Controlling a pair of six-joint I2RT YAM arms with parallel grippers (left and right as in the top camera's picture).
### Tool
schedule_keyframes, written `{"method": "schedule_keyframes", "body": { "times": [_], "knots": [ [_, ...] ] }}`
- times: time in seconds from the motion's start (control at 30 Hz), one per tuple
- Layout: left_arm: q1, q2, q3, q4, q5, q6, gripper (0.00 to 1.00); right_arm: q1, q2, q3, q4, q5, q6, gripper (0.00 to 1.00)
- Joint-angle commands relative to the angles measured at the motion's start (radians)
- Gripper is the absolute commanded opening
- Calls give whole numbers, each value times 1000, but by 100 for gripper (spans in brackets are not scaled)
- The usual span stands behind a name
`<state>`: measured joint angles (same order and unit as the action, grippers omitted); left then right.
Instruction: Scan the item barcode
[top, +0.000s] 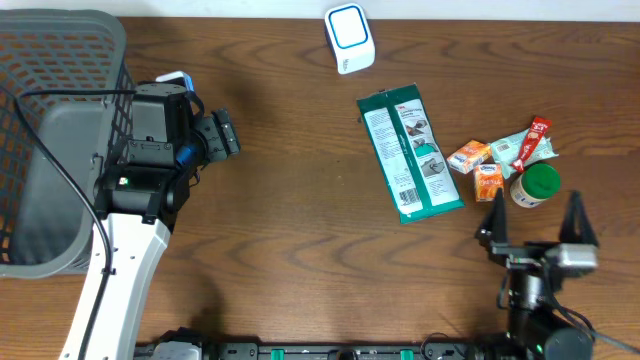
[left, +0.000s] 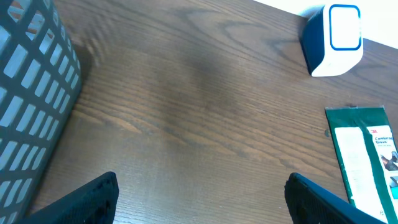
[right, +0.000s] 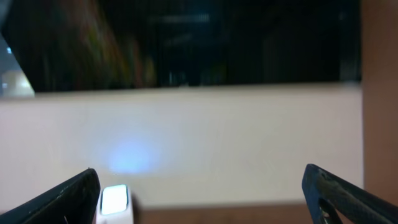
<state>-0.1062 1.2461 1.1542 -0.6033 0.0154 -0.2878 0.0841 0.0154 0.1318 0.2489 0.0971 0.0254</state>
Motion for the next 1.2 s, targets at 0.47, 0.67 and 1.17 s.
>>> {"method": "schedule_keyframes", "body": {
  "times": [0.47, 0.67, 1.17],
  "knots": [
    [3, 3, 6, -2, -16, 2, 86, -4, -2, -126, -324, -107, 161, 99],
    [3, 3, 6, -2, -16, 2, 86, -4, -2, -126, -323, -106, 161, 99],
    [3, 3, 6, -2, -16, 2, 86, -4, -2, -126, -323, -106, 161, 99]
  ]
}}
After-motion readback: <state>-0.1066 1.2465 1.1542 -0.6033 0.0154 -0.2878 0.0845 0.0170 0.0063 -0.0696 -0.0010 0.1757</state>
